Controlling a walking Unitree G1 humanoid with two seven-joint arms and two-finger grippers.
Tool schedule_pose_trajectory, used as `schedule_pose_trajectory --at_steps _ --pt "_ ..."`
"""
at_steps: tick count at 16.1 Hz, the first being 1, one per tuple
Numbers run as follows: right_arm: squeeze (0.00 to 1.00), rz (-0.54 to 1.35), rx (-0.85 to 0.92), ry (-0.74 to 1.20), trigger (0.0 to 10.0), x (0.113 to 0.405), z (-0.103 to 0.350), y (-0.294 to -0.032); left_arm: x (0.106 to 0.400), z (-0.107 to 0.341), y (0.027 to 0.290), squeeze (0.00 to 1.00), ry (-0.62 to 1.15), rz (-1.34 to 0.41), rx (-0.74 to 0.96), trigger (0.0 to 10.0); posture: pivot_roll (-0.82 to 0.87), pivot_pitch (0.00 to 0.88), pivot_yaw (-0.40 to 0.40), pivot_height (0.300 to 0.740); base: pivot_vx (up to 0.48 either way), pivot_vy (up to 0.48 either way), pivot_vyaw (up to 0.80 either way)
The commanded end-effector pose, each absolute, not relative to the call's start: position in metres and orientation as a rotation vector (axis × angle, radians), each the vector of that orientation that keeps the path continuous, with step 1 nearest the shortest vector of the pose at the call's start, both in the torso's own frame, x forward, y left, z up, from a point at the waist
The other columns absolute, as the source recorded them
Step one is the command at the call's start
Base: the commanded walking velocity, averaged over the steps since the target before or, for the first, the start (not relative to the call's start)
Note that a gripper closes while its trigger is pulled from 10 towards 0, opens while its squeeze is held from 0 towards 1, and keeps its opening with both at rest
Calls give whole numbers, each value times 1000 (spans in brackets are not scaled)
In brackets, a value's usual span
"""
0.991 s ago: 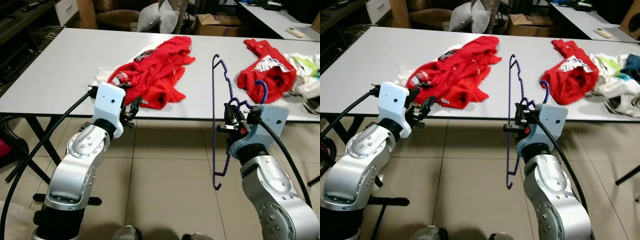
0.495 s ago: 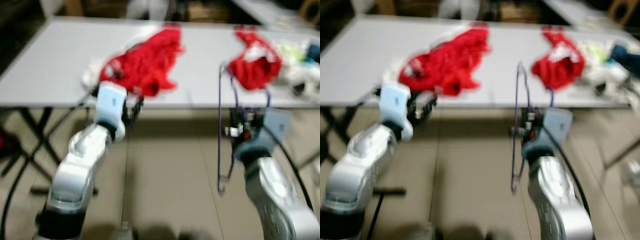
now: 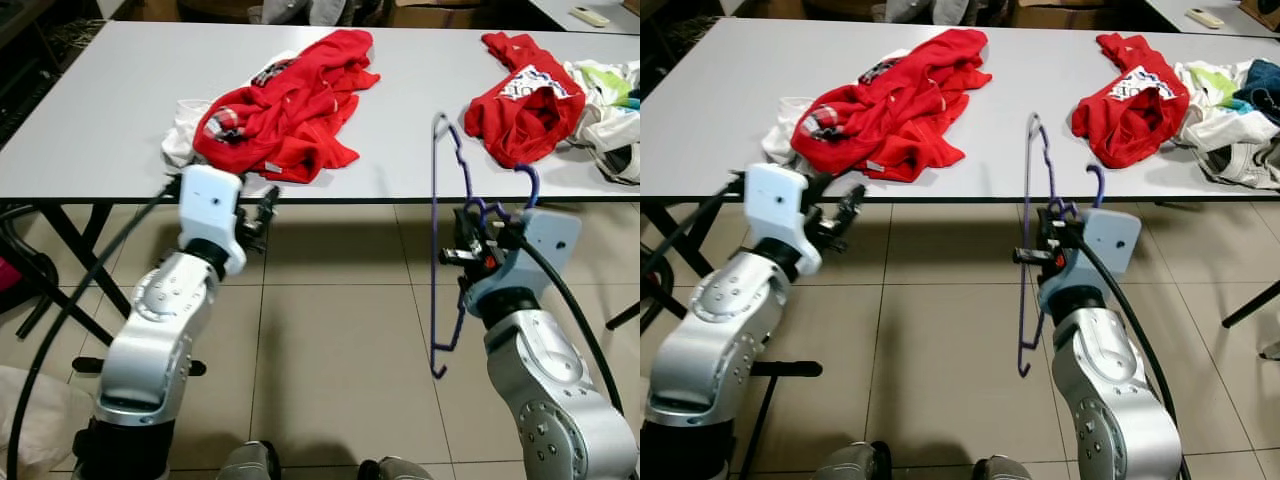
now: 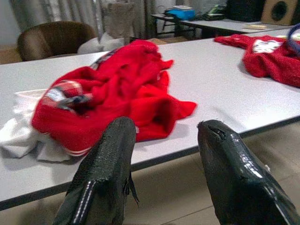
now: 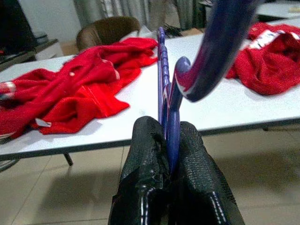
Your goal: Hang hanger
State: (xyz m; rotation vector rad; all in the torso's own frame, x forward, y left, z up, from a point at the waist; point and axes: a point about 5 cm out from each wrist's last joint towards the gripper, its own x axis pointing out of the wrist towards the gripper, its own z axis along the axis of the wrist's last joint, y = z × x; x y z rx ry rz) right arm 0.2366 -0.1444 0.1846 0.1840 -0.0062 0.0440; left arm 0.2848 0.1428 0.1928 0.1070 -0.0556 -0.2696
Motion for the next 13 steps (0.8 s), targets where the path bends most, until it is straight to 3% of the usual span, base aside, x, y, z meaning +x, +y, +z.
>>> schedule_pose_trajectory --at_steps 1,5,13 --pt "0 60 163 -19 10000 238 186 -143 286 193 146 0 -55 -246 108 10000 19 59 -21 740 0 0 0" --pt "0 148 20 -33 10000 241 185 -139 286 192 148 0 -61 -236 109 10000 23 58 -35 740 0 0 0" --pt "0 158 127 -4 10000 240 179 -138 284 193 148 0 -58 -233 109 10000 31 72 -39 740 0 0 0"
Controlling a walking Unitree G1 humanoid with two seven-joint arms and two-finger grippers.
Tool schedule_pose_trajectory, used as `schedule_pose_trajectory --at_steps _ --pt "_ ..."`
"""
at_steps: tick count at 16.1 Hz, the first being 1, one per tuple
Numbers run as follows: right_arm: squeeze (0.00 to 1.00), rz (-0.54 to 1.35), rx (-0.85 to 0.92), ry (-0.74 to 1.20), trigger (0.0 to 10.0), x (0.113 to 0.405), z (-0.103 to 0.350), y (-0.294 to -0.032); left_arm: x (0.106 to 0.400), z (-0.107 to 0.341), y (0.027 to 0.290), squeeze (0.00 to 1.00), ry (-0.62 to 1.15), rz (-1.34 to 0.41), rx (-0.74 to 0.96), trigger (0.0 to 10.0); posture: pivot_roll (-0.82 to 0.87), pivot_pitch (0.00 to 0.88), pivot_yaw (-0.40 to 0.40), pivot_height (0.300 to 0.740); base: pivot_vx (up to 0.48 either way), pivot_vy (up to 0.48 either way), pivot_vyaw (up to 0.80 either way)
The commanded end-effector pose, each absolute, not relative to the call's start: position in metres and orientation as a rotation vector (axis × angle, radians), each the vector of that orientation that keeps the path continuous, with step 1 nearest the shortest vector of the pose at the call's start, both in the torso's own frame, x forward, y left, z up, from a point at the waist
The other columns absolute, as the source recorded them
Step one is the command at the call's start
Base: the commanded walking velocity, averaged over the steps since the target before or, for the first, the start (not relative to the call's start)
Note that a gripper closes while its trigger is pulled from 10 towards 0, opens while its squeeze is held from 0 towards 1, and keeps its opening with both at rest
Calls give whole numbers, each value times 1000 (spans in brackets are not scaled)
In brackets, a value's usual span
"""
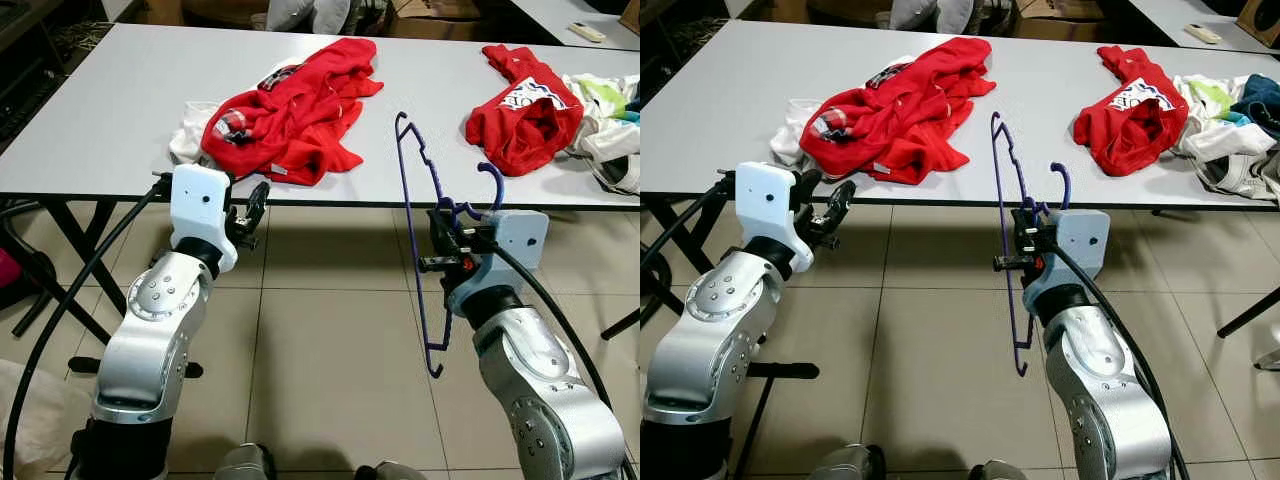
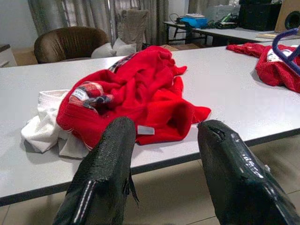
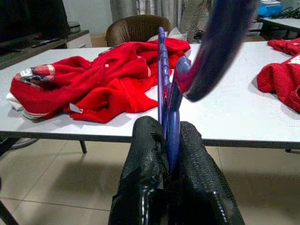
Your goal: Hang hanger
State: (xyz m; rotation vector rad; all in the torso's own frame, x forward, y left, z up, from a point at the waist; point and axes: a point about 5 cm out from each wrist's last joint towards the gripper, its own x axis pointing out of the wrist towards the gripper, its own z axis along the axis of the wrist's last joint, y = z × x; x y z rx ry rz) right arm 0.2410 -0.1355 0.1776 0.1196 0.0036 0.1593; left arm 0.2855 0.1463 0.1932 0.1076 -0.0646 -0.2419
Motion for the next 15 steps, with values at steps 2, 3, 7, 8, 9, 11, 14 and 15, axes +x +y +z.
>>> schedule_pose_trajectory --at_steps 2,3,7,8,9,11,14,15 --pt "0 151 130 -3 10000 239 179 -138 282 192 147 0 -54 -233 109 10000 34 77 -39 740 0 0 0" --pt "0 147 134 -5 10000 240 179 -139 282 192 148 0 -51 -234 112 10000 36 79 -39 740 0 0 0" --pt "0 138 153 0 10000 240 178 -138 282 192 149 0 -48 -238 113 10000 34 81 -31 740 0 0 0" --pt "0 136 162 3 10000 240 178 -138 283 193 149 0 -47 -241 114 10000 33 78 -26 740 0 0 0" --pt "0 133 166 4 10000 239 177 -139 283 193 148 0 -47 -245 113 10000 33 78 -24 740 0 0 0" --pt "0 128 161 -1 10000 239 178 -138 284 193 147 0 -47 -251 113 10000 33 77 -21 740 0 0 0" --pt "0 118 158 -6 10000 239 178 -140 283 193 147 0 -46 -256 109 10000 30 80 -23 740 161 0 0" --pt "0 110 147 -9 10000 240 178 -142 283 193 147 0 -44 -254 106 10000 26 84 -27 740 244 0 0"
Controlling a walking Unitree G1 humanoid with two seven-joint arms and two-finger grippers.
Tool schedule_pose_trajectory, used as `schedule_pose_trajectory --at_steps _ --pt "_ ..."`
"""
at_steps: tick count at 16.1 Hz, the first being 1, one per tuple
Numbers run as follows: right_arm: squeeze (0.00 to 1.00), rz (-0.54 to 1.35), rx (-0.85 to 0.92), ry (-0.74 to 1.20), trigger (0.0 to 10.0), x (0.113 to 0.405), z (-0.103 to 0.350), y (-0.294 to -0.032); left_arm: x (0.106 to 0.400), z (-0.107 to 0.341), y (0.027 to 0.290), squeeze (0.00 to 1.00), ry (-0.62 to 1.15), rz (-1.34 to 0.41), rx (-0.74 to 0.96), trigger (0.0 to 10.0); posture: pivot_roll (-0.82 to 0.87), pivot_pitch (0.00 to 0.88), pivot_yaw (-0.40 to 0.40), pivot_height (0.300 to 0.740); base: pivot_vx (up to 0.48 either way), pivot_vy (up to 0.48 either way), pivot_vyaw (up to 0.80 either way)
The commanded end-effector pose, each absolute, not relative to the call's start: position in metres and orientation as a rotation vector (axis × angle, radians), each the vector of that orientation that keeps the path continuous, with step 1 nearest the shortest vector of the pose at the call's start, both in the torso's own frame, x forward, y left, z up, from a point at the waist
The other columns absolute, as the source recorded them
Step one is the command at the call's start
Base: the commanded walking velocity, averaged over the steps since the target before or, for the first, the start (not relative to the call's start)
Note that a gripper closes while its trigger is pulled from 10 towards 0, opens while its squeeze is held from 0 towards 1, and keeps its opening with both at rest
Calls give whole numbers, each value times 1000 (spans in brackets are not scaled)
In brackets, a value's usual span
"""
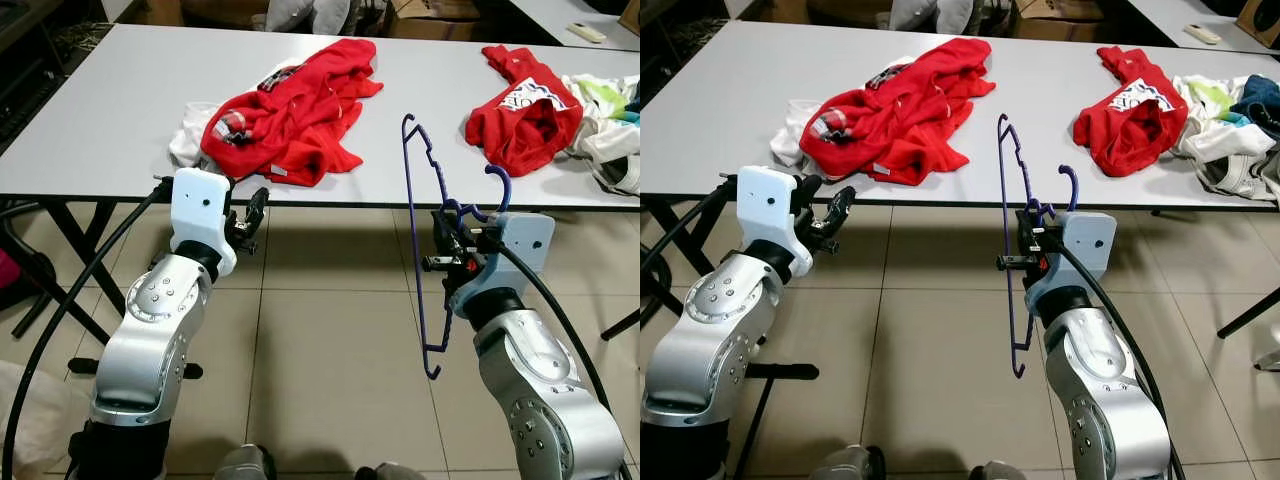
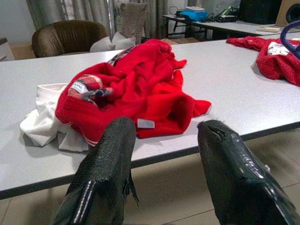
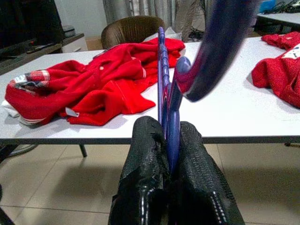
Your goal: Hang hanger
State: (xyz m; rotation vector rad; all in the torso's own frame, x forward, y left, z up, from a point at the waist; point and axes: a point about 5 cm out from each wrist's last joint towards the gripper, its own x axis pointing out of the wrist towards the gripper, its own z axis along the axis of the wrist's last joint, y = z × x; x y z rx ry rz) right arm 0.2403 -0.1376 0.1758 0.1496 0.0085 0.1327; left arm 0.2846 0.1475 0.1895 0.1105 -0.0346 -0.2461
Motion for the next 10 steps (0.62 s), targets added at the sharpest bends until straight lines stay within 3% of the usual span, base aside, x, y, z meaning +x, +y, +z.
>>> schedule_pose_trajectory --at_steps 1,4,10 --pt "0 105 141 -7 10000 240 177 -143 282 192 146 0 -42 -252 105 10000 26 84 -28 740 244 0 0" --pt "0 117 156 5 10000 240 176 -141 280 189 147 0 -37 -247 101 10000 22 83 -30 740 245 0 -800" --pt "0 150 152 12 10000 244 175 -138 285 190 158 0 -42 -191 116 10000 32 72 -30 740 250 0 0"
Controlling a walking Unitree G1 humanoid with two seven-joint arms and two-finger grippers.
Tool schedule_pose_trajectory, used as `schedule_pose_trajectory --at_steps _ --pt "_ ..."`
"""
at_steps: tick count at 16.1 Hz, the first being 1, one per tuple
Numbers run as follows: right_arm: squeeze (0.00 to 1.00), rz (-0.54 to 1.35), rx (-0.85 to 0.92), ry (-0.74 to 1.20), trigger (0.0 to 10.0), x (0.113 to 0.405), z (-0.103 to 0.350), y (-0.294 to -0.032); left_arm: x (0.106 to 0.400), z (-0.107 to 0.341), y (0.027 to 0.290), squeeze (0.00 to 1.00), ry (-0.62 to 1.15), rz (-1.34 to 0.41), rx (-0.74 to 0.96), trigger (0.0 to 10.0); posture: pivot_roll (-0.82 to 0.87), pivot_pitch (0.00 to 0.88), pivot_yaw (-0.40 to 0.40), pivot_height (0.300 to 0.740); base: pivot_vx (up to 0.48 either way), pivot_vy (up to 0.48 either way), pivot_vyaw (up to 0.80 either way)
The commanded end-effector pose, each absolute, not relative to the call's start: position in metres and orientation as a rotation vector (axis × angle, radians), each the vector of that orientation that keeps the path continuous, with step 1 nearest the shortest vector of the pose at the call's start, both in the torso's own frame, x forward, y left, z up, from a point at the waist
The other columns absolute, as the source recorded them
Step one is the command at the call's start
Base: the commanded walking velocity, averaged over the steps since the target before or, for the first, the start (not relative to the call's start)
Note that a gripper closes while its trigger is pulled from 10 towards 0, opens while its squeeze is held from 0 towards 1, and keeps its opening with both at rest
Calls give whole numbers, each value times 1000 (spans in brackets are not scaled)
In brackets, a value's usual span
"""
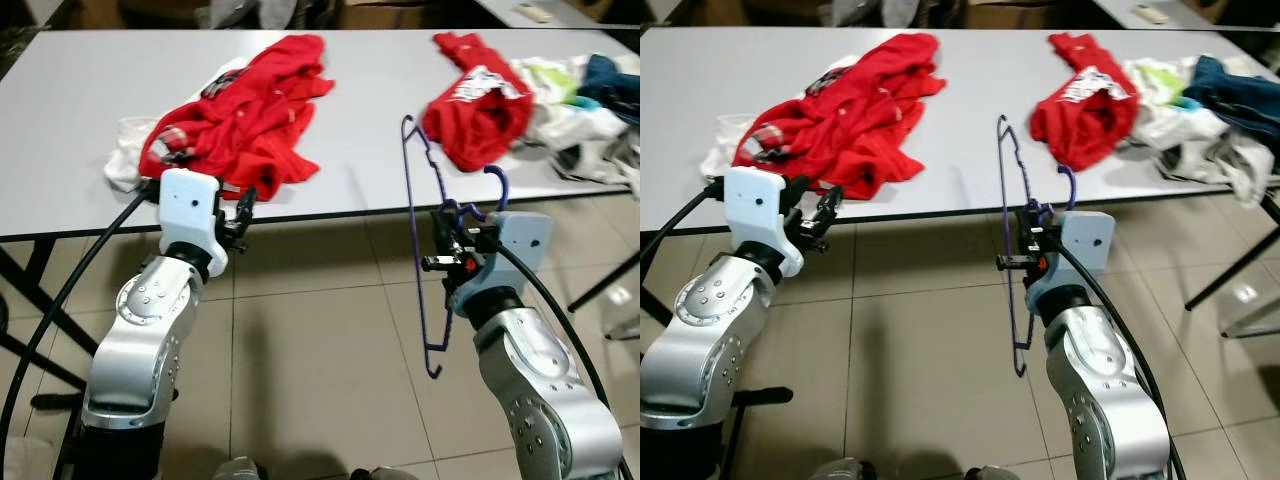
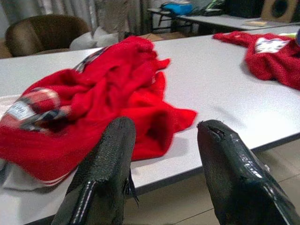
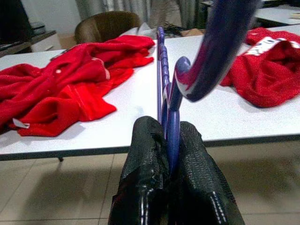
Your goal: Hang hanger
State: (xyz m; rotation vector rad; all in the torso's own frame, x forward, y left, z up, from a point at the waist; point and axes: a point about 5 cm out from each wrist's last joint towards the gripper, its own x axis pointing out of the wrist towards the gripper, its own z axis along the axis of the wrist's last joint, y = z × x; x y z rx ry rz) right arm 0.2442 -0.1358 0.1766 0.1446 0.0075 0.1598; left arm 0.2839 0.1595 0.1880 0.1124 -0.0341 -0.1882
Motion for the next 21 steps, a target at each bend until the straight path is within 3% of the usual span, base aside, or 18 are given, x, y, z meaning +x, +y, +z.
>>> schedule_pose_trajectory --at_steps 1,5,6,7,8,13,16,21 --pt "0 164 149 13 10000 245 175 -138 285 190 160 0 -44 -176 112 10000 38 65 -36 740 270 0 0" --pt "0 202 55 15 10000 247 175 -132 284 188 163 0 -44 -160 97 10000 44 53 -47 740 294 0 0" --pt "0 200 84 12 10000 248 175 -132 284 187 163 71 -24 -149 63 10000 42 51 -46 740 296 0 0" --pt "0 194 96 12 10000 248 175 -132 284 186 163 902 -19 -149 47 10000 42 51 -46 740 285 0 0" --pt "0 185 119 14 10000 247 175 -134 284 186 162 1000 -19 -152 38 10000 38 46 -45 740 300 0 0" --pt "0 179 99 14 10000 247 176 -137 286 186 160 1000 -27 -164 53 10000 34 38 -44 740 300 0 0" --pt "0 169 69 6 10000 249 177 -137 286 187 158 1000 -31 -171 59 10000 32 34 -46 740 301 0 800" --pt "0 162 128 1 10000 249 178 -140 286 186 155 1000 -34 -178 56 10000 34 40 -55 740 311 0 0"
